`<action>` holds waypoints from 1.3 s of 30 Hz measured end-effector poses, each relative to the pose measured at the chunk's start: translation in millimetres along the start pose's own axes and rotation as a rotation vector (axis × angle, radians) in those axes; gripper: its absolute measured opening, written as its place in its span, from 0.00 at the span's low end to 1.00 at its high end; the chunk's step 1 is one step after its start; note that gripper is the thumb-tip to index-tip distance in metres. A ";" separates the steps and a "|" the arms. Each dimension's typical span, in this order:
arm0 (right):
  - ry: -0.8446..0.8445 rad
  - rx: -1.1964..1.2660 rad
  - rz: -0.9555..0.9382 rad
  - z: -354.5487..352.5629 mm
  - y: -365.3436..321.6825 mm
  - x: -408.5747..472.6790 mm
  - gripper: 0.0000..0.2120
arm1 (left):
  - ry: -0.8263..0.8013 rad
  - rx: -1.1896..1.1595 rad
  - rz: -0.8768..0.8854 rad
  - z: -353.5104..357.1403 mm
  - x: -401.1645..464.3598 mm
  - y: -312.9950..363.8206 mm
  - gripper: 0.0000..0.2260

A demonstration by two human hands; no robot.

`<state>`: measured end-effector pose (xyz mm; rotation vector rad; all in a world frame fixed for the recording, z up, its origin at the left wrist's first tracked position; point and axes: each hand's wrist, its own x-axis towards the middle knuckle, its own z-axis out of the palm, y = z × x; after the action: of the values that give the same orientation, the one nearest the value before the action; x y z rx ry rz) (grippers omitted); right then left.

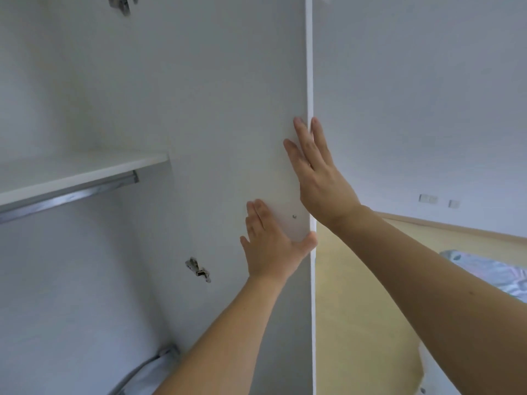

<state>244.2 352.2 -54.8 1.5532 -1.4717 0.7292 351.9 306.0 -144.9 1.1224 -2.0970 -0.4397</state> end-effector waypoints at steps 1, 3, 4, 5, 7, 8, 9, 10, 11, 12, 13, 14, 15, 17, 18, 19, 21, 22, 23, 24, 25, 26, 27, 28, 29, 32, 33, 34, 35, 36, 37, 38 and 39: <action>-0.014 -0.017 -0.004 2.4 6.1 0.1 0.32 | 0.009 0.000 -0.010 5.6 2.9 2.6 0.56; -0.029 -0.042 -0.010 5.0 16.1 0.9 0.30 | 0.038 0.000 -0.015 15.5 7.5 6.0 0.56; -0.029 -0.059 -0.015 5.3 19.4 1.0 0.29 | 0.054 0.000 -0.010 19.3 9.0 6.2 0.56; -0.029 -0.088 -0.021 4.9 23.0 1.2 0.29 | 0.068 -0.003 -0.002 23.6 10.8 6.3 0.56; -0.030 -0.167 -0.043 3.4 28.3 1.9 0.27 | 0.088 -0.013 0.012 29.8 13.2 5.3 0.56; -0.031 -0.206 -0.054 2.8 29.8 2.1 0.27 | 0.099 -0.017 0.017 32.5 14.5 4.0 0.56; -0.031 -0.239 -0.059 1.9 29.9 2.3 0.27 | 0.111 -0.019 0.025 34.4 15.8 2.6 0.56; -0.029 -0.264 -0.056 1.6 28.9 2.0 0.27 | 0.120 -0.017 0.035 35.7 16.3 1.1 0.56; -0.026 -0.282 -0.046 1.8 27.0 1.6 0.27 | 0.124 -0.016 0.049 36.8 16.3 -0.2 0.56; -0.019 -0.299 -0.032 2.1 24.0 1.2 0.28 | 0.122 -0.022 0.065 37.3 16.2 -1.7 0.56; -0.012 -0.316 -0.021 3.2 20.2 0.7 0.28 | 0.116 -0.041 0.082 36.9 15.7 -4.1 0.56; -0.008 -0.331 -0.015 5.0 15.9 -0.1 0.28 | 0.104 -0.071 0.103 35.3 15.6 -8.1 0.56; -0.013 -0.340 -0.019 8.4 10.7 -1.3 0.28 | 0.086 -0.093 0.130 32.3 15.5 -15.9 0.55; -0.052 -0.361 -0.042 16.0 -1.6 -5.6 0.29 | 0.045 -0.081 0.218 22.8 16.9 -39.9 0.50; -0.083 -0.366 -0.055 22.7 -10.6 -8.5 0.31 | 0.026 -0.042 0.252 15.4 16.9 -57.9 0.46; -0.113 -0.379 -0.060 28.7 -18.5 -11.8 0.31 | 0.005 0.011 0.270 8.2 17.1 -75.5 0.43; -0.165 -0.368 -0.071 46.8 -42.5 -17.0 0.30 | -0.033 0.133 0.239 -9.4 13.3 -118.6 0.39; -0.183 -0.347 -0.076 57.8 -56.2 -18.2 0.30 | -0.039 0.185 0.215 -18.2 10.0 -140.1 0.38; -0.203 -0.321 -0.084 69.0 -71.8 -18.5 0.29 | -0.042 0.233 0.187 -26.9 5.7 -160.7 0.37; -0.225 -0.281 -0.099 82.2 -91.9 -17.7 0.30 | -0.040 0.277 0.153 -37.4 0.0 -183.1 0.37; -0.245 -0.232 -0.122 96.4 -114.7 -16.2 0.30 | -0.038 0.317 0.111 -48.3 -7.4 -206.0 0.37; -0.265 -0.177 -0.136 108.6 -135.0 -16.2 0.31 | -0.033 0.355 0.077 -57.4 -14.0 -224.7 0.37; -0.286 -0.104 -0.161 123.4 -161.7 -15.4 0.31 | -0.025 0.395 0.028 -69.5 -23.8 -248.8 0.36; -0.309 -0.040 -0.175 137.0 -185.5 -16.2 0.31 | -0.021 0.427 -0.020 -81.0 -33.1 -268.7 0.36; -0.335 0.020 -0.193 150.5 -209.1 -17.7 0.32 | -0.025 0.457 -0.070 -92.1 -42.8 -290.3 0.35; -0.453 0.171 -0.274 190.4 -288.8 -26.4 0.35 | -0.022 0.542 -0.239 -128.2 -82.4 -362.0 0.37; -0.496 0.211 -0.297 200.6 -310.7 -30.8 0.36 | -0.026 0.567 -0.295 -138.4 -96.1 -382.2 0.37; -0.527 0.258 -0.324 211.6 -336.2 -35.4 0.37 | -0.032 0.597 -0.352 -149.9 -113.2 -405.3 0.38; -0.560 0.295 -0.353 220.6 -356.4 -41.0 0.37 | -0.040 0.625 -0.404 -159.6 -128.4 -422.5 0.38; -0.587 0.327 -0.397 232.3 -382.3 -47.6 0.37 | -0.046 0.645 -0.463 -172.2 -146.9 -442.6 0.39; -0.618 0.362 -0.436 242.8 -403.5 -55.4 0.37 | -0.051 0.664 -0.511 -182.0 -163.4 -459.8 0.41; -0.653 0.389 -0.467 251.3 -421.0 -64.4 0.36 | -0.061 0.685 -0.555 -190.6 -178.6 -474.1 0.43; -0.696 0.422 -0.490 258.8 -437.8 -73.3 0.35 | -0.078 0.696 -0.601 -197.6 -193.2 -488.9 0.44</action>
<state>627.5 136.4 -320.4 2.5532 -1.3424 0.2049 851.9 195.1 -375.3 2.1875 -1.9927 0.0036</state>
